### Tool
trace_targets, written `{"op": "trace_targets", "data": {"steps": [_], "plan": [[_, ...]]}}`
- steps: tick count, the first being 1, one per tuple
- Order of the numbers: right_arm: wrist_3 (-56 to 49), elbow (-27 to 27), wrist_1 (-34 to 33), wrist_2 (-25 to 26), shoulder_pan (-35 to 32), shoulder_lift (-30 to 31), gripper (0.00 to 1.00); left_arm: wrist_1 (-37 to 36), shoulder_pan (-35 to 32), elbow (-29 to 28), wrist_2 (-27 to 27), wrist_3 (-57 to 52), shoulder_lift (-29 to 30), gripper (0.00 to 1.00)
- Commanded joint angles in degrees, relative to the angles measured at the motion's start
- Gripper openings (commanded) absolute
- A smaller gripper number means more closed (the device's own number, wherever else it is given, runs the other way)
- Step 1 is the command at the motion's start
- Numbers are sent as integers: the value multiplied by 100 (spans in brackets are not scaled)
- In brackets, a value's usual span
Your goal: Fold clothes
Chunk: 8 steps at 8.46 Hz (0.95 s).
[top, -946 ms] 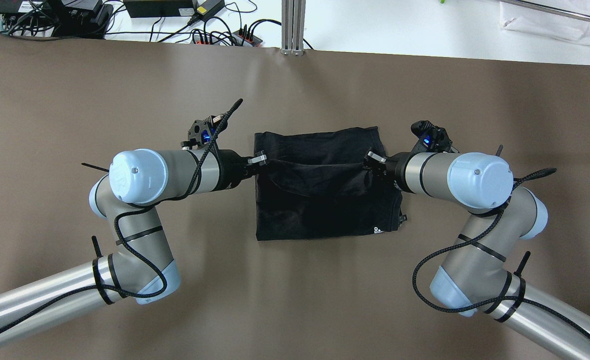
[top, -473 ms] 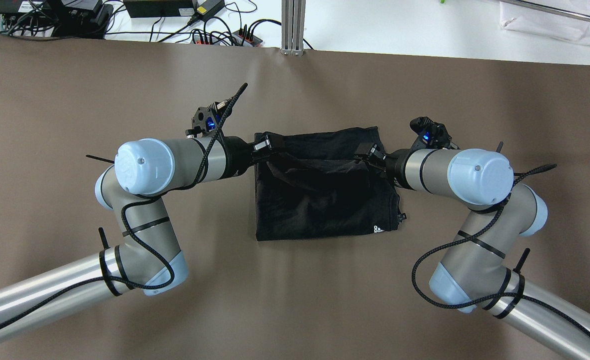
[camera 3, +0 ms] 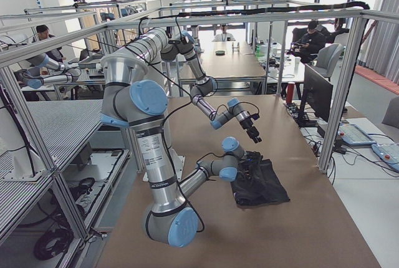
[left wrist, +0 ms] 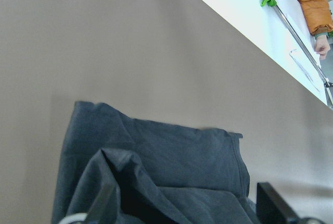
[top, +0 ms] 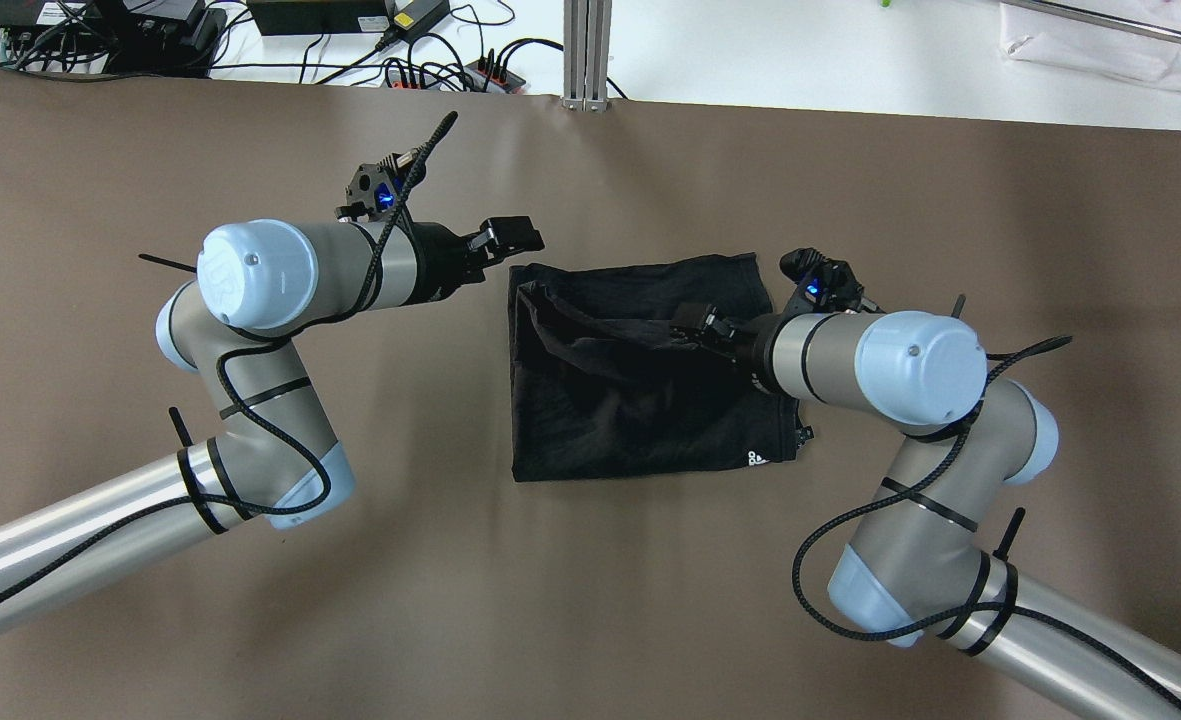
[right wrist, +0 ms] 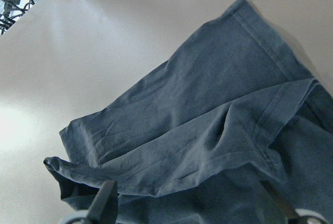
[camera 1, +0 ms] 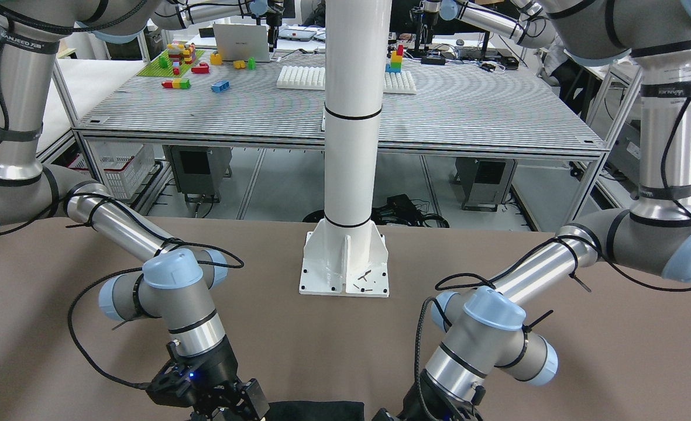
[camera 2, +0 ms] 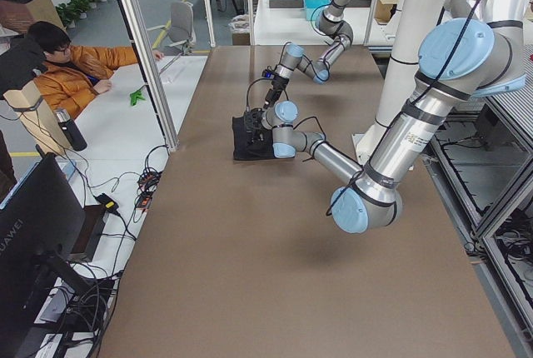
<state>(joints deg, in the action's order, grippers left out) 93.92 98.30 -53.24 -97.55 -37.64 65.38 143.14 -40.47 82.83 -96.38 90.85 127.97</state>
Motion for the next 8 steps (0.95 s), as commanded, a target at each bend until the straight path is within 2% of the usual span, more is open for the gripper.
{"op": "trace_targets", "data": {"steps": [1,3,5,8], "plan": [[-582,4,-1201,376,606,-446,94,-6,-495,-109,-539,-610,-227,94],[-1057,-39,-1855,456,757,-702,94,3,-637,-118,-645,-630,-299,94],[-1560,-406,-1848,465,758,-693,94,12,-646,-145,-636,-630,-299,94],[-2158,-1215,-1796,570,452,-1150,94,21,-733,-241,-645,-630,-308,94]]}}
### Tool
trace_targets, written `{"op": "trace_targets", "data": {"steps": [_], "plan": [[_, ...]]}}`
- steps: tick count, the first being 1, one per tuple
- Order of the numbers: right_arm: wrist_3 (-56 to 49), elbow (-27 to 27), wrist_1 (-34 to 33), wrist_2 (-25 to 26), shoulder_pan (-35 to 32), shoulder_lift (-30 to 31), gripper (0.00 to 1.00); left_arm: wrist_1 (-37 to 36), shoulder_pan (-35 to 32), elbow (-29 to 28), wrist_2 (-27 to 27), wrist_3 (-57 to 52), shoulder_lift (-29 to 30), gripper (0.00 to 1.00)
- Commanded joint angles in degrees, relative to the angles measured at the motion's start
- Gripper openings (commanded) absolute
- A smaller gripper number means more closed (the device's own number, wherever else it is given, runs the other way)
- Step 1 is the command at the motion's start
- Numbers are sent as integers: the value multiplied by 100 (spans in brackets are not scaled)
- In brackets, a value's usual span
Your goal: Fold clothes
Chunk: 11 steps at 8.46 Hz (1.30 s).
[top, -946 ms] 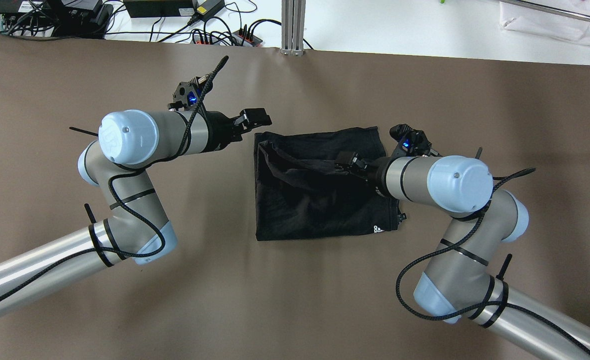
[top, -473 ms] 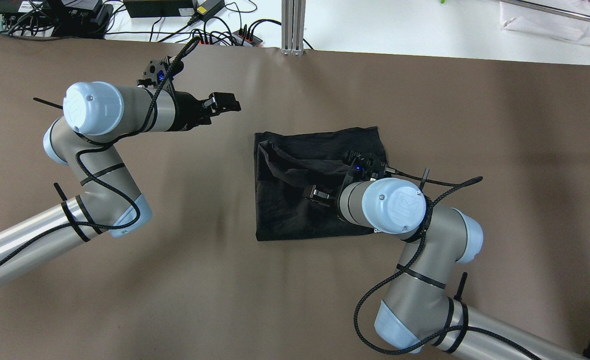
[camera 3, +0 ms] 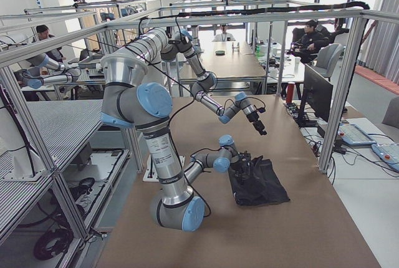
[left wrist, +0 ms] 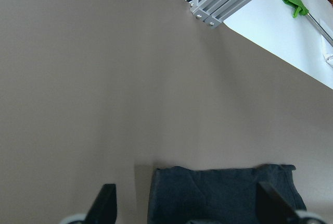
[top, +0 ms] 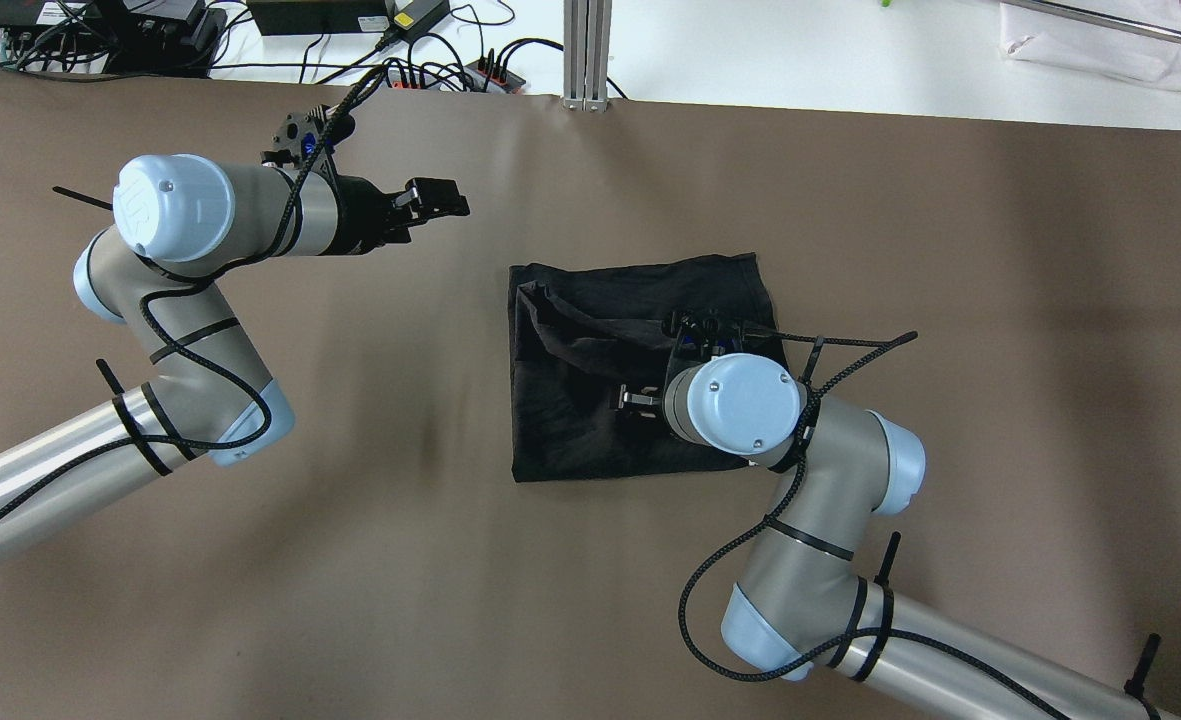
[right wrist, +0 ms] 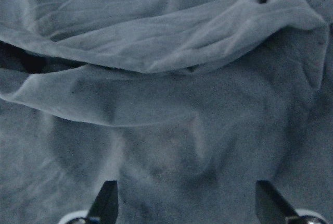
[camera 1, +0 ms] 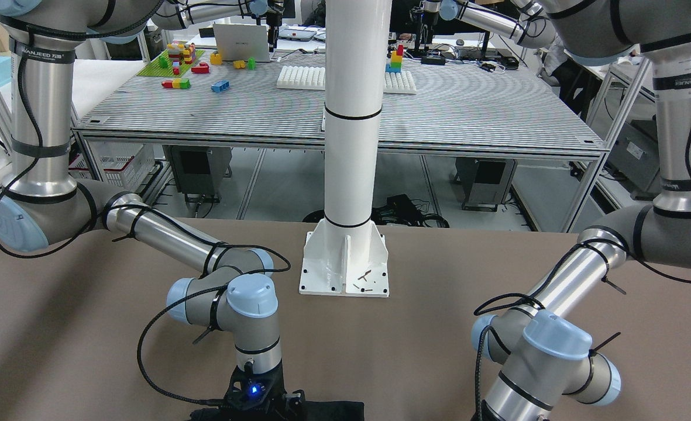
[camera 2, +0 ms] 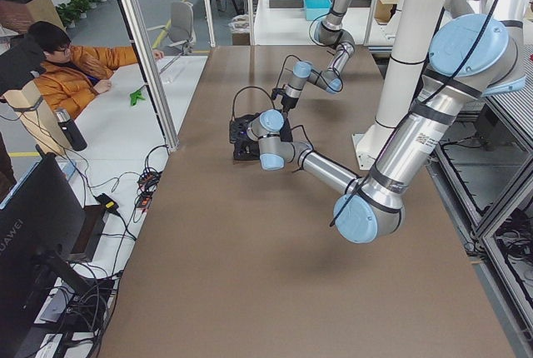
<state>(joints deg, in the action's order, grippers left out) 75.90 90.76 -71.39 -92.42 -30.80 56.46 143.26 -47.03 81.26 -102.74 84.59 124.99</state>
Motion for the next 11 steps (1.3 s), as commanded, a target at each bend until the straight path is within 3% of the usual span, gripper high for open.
{"op": "trace_targets", "data": {"steps": [1,3,7,11], "plan": [[-496,-923,55,109,-485,-537,94,18,-105,-110,-10,-3,-9,94],[-1241,-2556,929,154,-1030,-1180,93,18,-122,-119,-1,-3,-1,94],[-2280,-2774,987,101,-1726,-1199,93,9,-114,-128,-1,-3,8,94],[-2370,-2862,987,110,-1955,-1208,94,18,-105,-128,-10,-3,35,94]]}}
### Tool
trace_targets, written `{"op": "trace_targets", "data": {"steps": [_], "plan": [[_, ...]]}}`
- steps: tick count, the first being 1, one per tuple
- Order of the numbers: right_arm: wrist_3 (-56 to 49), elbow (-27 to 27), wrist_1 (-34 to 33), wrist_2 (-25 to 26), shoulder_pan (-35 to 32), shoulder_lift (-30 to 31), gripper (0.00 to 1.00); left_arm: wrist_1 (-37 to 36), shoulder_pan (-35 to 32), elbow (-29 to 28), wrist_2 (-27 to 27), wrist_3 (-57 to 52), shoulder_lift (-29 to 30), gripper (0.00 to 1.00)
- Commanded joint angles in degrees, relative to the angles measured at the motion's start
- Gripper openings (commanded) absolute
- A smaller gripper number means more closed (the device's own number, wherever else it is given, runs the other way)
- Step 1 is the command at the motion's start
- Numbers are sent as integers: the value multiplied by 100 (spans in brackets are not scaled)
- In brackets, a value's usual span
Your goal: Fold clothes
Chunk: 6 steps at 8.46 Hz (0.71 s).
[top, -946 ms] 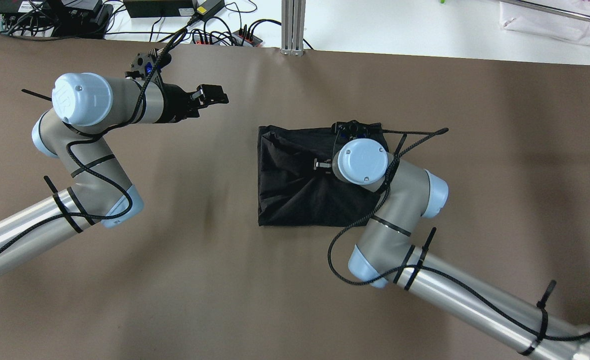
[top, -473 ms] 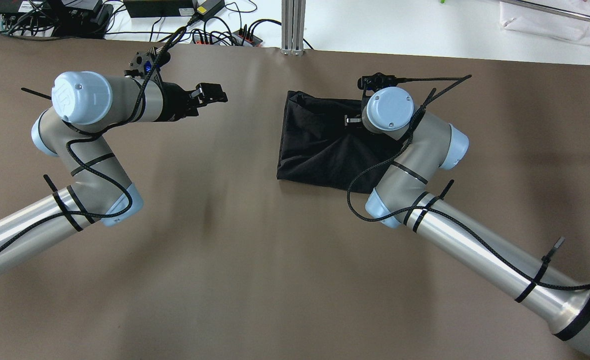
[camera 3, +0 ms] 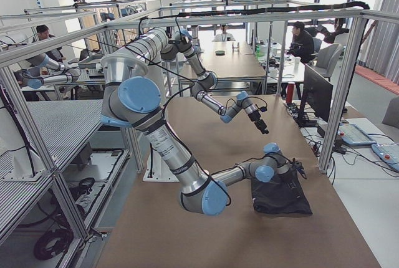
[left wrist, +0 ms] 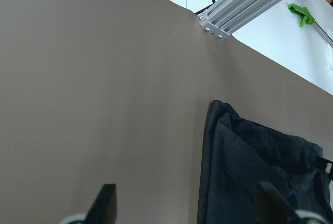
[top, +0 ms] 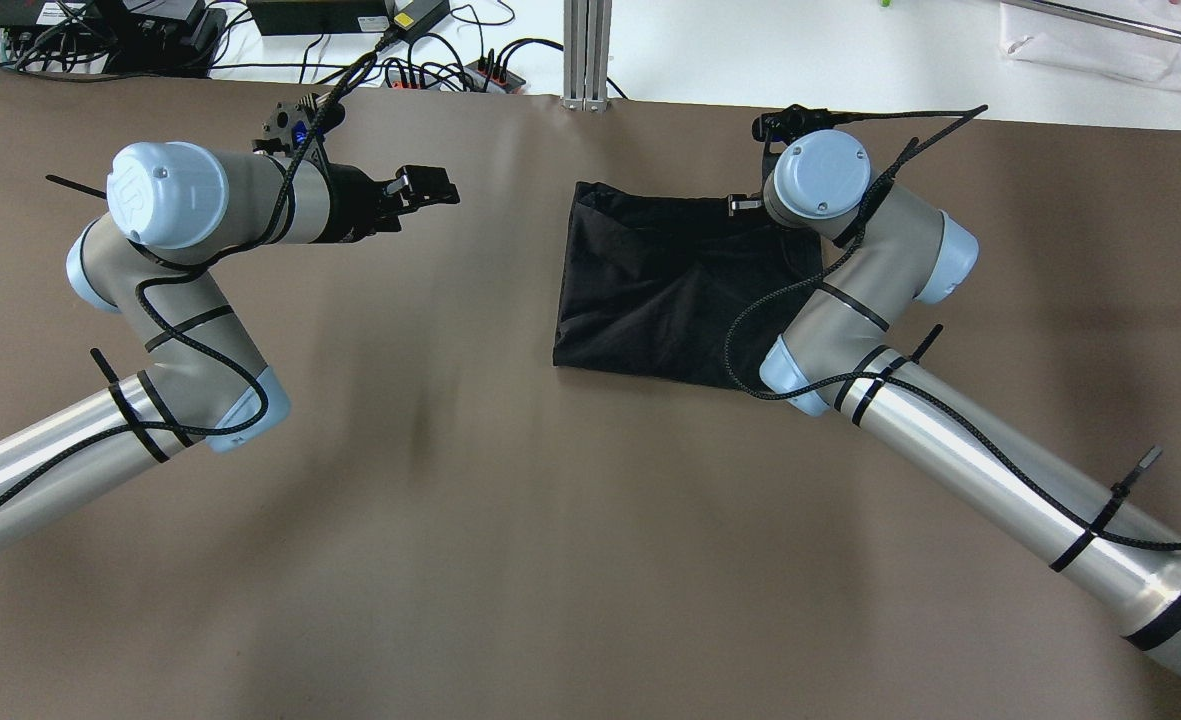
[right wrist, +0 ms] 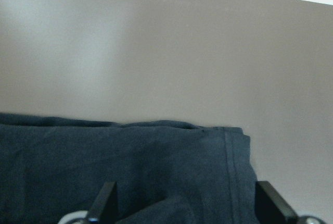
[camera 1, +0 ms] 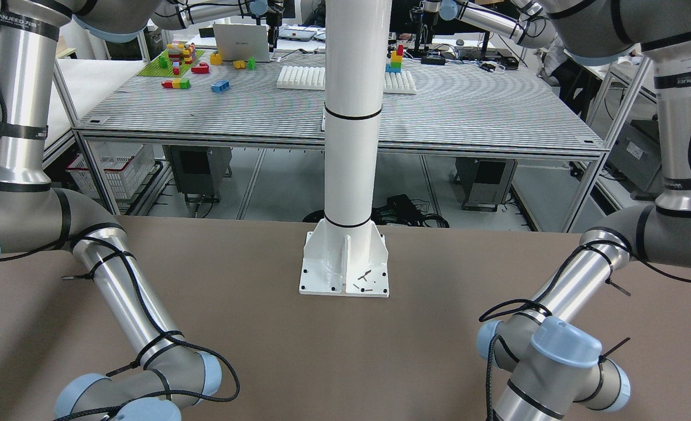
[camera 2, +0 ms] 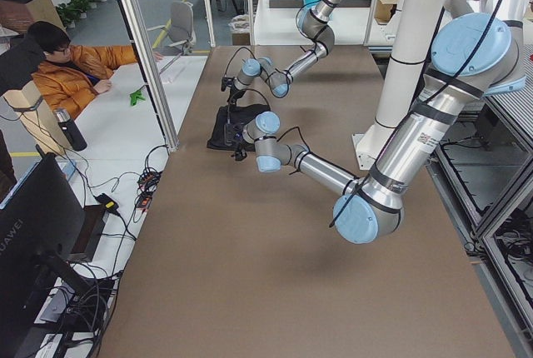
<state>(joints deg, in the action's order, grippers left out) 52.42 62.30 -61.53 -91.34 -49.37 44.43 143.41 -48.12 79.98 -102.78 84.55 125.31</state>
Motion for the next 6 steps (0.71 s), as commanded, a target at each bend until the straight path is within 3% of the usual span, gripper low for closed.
{"op": "trace_targets", "data": {"steps": [1,2,4,6], "plan": [[-47,-16,-8,-59,-169,4,94,-15,-13,0,4,-113,11,94],[-422,-7,-26,-286,-352,4,94,-146,-205,-131,-22,-575,11,94],[-1474,36,-331,-943,-1001,161,94,-593,-941,-491,-591,-1629,20,94],[-2234,315,-351,-1079,-1346,800,94,-753,-1505,-965,-787,-2710,64,94]]}}
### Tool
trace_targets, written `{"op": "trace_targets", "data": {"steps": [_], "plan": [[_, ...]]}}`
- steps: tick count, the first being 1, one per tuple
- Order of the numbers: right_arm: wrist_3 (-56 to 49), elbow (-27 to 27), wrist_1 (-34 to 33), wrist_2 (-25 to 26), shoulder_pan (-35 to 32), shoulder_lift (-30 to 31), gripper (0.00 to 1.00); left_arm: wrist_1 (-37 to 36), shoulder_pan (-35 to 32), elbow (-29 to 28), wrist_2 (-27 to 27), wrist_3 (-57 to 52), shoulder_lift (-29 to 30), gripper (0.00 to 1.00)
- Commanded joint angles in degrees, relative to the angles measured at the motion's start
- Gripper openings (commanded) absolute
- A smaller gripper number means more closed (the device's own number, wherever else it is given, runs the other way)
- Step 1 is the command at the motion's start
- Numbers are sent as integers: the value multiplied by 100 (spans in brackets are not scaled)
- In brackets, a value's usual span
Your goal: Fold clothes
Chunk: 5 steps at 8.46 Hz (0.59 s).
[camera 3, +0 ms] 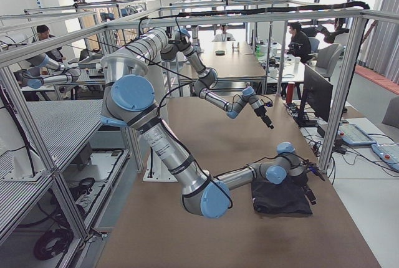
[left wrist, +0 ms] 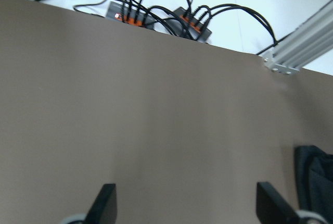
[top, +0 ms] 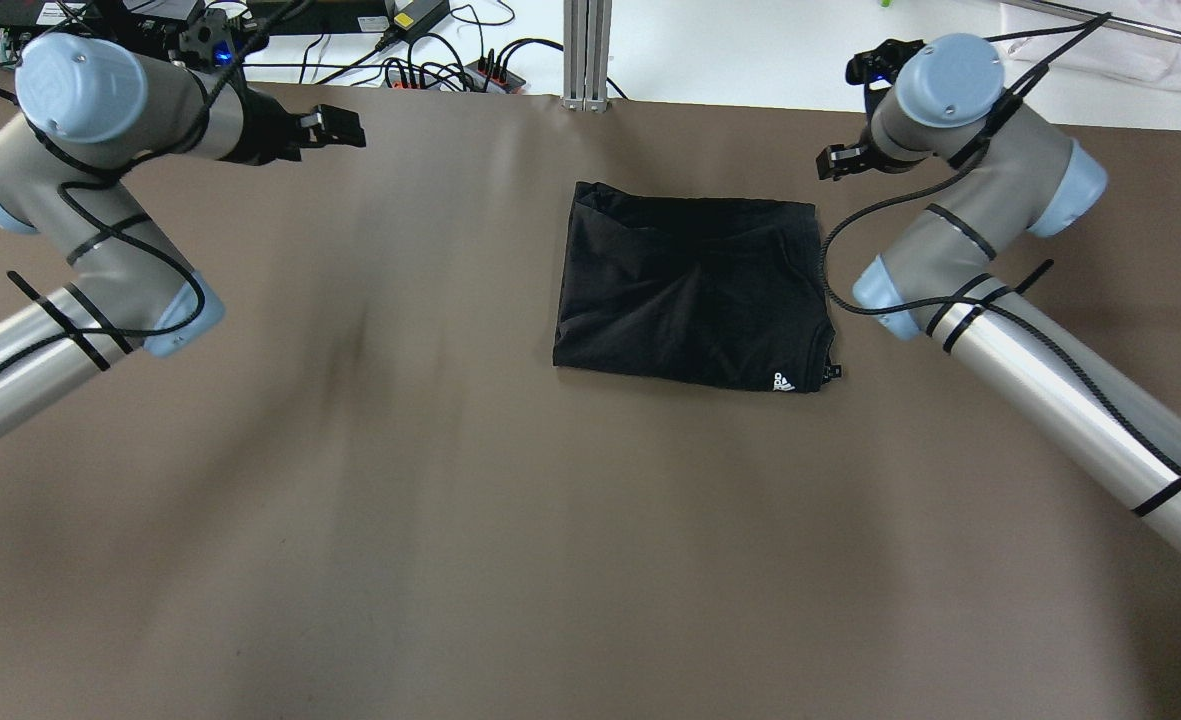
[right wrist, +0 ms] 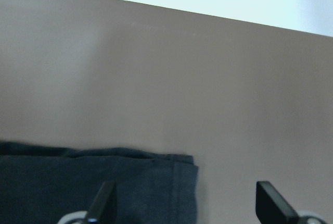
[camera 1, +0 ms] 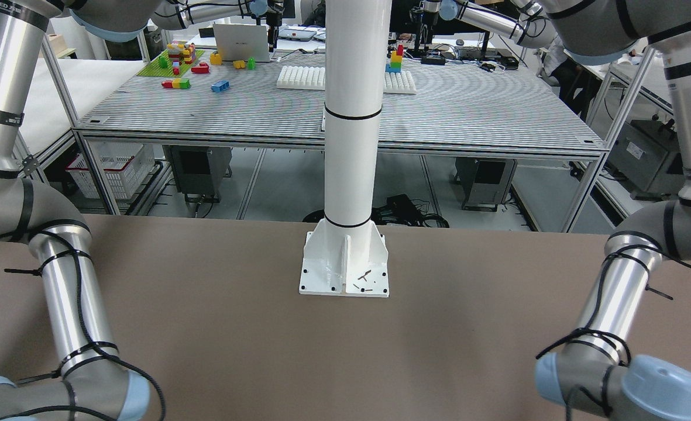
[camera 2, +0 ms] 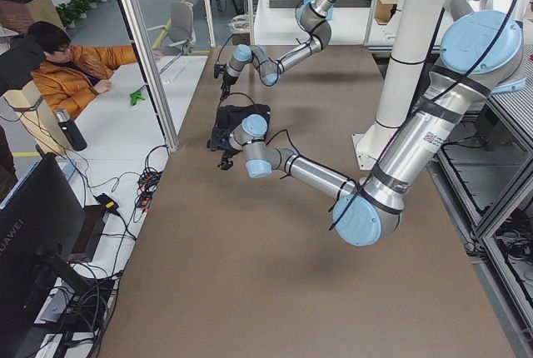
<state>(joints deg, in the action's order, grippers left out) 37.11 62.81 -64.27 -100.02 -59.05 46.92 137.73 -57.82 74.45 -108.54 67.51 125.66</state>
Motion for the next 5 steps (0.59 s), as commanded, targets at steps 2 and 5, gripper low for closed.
{"op": "trace_targets", "data": {"steps": [2,5], "plan": [[-1491,696,-147,-516,-957,1237,94,-368,-966,-493,-211,-2062,-32,94],[-3397,1539,-952,-1289,-2011,1854,94,-814,-1914,-80,-351,-3830,-831,94]]}}
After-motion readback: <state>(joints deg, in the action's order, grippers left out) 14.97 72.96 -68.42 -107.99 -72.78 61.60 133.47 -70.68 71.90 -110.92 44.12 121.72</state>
